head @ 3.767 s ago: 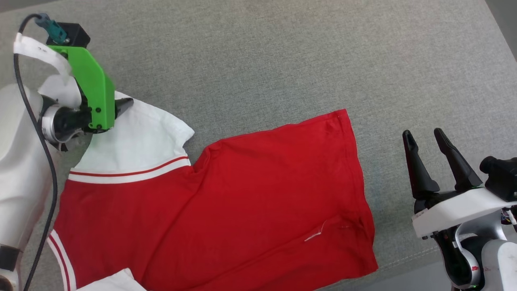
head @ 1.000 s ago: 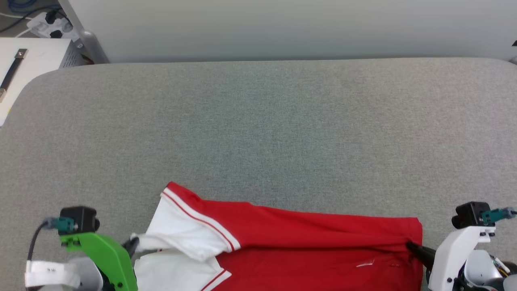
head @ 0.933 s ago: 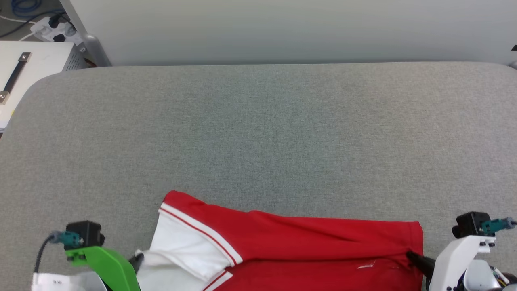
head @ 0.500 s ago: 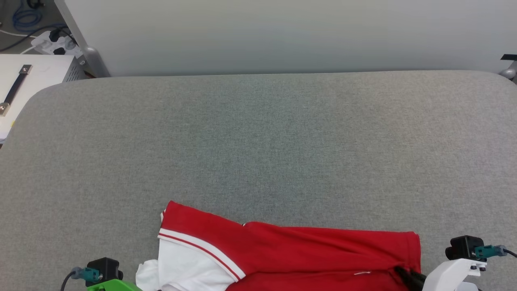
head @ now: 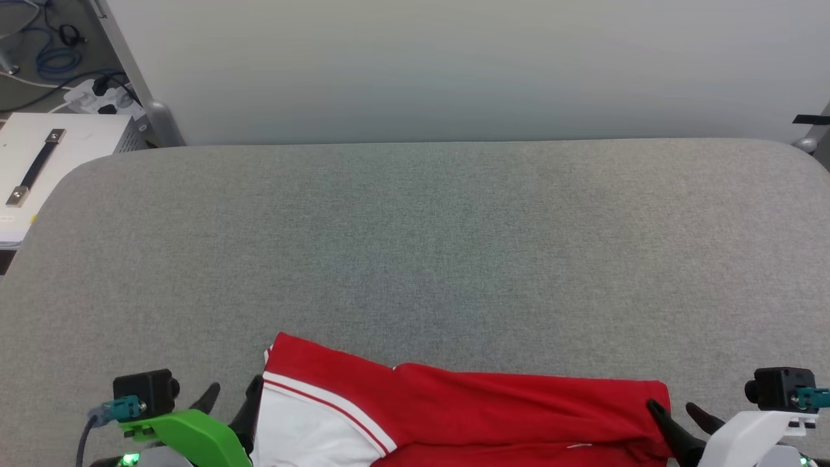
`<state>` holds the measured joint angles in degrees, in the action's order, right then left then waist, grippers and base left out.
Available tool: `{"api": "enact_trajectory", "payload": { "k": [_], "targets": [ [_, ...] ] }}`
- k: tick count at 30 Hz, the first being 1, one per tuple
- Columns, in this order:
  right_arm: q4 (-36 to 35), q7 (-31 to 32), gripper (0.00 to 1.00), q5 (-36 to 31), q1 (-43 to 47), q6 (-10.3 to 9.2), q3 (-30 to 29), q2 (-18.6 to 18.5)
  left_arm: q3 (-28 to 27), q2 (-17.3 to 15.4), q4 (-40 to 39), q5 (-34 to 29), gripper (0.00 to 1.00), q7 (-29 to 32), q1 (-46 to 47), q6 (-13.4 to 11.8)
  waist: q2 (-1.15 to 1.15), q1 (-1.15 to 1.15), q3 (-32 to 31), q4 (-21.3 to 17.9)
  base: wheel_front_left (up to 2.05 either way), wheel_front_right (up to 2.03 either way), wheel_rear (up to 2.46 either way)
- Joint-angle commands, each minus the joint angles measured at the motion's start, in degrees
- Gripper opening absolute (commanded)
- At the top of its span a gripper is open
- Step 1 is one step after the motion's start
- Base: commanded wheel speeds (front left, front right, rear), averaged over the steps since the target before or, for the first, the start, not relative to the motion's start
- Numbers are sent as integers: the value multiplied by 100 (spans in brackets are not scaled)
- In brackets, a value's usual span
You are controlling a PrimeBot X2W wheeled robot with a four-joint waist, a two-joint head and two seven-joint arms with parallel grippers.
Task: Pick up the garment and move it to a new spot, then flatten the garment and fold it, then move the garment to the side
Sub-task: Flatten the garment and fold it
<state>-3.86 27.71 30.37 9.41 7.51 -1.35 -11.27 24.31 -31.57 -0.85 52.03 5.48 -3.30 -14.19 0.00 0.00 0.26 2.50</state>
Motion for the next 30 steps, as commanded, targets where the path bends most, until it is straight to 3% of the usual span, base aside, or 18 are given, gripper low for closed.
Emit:
{"api": "enact_trajectory", "payload": {
  "k": [1,8,12,30],
  "targets": [
    [-87,153,100,-52,123,-2,-117,-7,-48,-52,-106,-158,100,-187,130,-50,0,0,-32,8,0,0,0],
    [-163,1089,100,-13,288,-2,-544,-87,-200,-25,-649,-861,100,-1165,245,-316,0,0,42,105,0,0,0],
    [-108,1249,100,22,176,-2,-587,-81,-237,45,-894,-1146,100,-1551,312,-459,0,0,207,192,0,0,0],
    [969,1468,100,328,-260,-2,46,-23,-109,183,-1052,-1585,100,-1787,583,-631,0,0,772,431,0,0,0]
  ]
}}
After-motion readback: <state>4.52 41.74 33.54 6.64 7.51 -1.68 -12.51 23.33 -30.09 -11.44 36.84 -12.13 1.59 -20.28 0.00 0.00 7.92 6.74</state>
